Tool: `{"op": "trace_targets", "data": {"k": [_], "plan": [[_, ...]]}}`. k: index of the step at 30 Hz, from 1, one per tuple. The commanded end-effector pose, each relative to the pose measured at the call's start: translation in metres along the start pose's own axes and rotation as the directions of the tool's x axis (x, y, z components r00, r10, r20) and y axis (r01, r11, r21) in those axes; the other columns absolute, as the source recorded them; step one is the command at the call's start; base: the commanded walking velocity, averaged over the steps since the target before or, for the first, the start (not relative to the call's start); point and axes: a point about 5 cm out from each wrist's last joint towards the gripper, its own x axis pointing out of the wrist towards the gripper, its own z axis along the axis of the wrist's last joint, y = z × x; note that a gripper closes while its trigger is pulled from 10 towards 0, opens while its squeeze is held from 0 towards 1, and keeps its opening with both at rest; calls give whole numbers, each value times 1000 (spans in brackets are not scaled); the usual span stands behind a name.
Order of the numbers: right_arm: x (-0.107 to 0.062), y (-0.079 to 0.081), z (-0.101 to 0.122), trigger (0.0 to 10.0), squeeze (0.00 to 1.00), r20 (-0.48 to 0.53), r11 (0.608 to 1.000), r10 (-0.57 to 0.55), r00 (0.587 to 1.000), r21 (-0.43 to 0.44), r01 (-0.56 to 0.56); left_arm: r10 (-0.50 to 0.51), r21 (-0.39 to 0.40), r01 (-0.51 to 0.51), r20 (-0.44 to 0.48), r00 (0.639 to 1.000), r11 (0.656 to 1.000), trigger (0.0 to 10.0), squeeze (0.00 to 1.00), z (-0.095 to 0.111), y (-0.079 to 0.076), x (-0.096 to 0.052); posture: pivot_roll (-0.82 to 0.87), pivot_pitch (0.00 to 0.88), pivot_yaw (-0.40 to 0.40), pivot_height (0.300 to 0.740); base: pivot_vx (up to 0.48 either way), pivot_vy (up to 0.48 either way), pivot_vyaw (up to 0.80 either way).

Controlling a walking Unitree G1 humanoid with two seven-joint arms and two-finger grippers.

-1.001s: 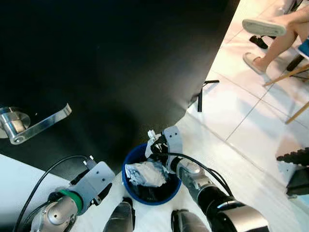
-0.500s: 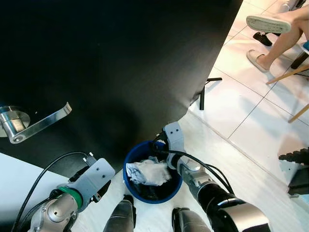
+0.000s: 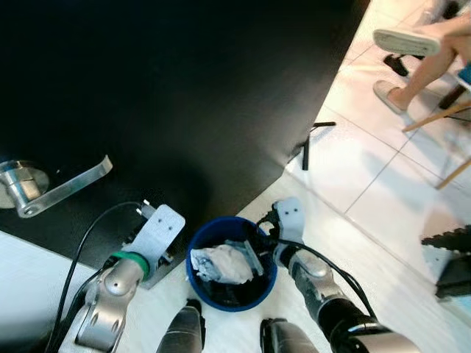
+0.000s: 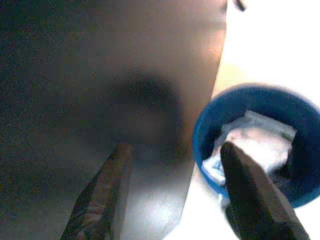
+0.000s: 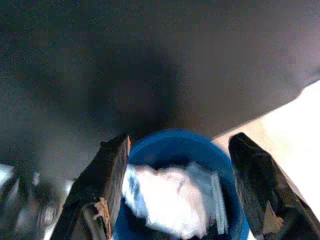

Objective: Clean up the room

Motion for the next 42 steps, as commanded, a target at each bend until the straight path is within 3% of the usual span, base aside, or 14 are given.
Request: {"op": "trace_targets", "data": {"k": [1,4,13,42], "plan": [[-5,-2,-1,10000,0,40,999,-43,998,26,42,-18,-30,17,-32,999,999,10000,0,-9,-7,3,80,63,68,740,0,0,0],[-8,-4,9,10000,0,126,994,-105,986,18,104,-33,-94,31,-20,999,995,10000,0,-3,-16,16,49,46,68,740,0,0,0],[-2,-4,20,10000,0,161,997,-81,984,11,81,29,-161,-33,-22,999,986,10000,0,1,-19,32,44,26,58,740,0,0,0],[-3,1,21,10000,0,146,999,-43,988,19,41,76,-205,-83,-41,996,975,10000,0,-9,-21,38,46,24,46,740,-33,0,0]]}}
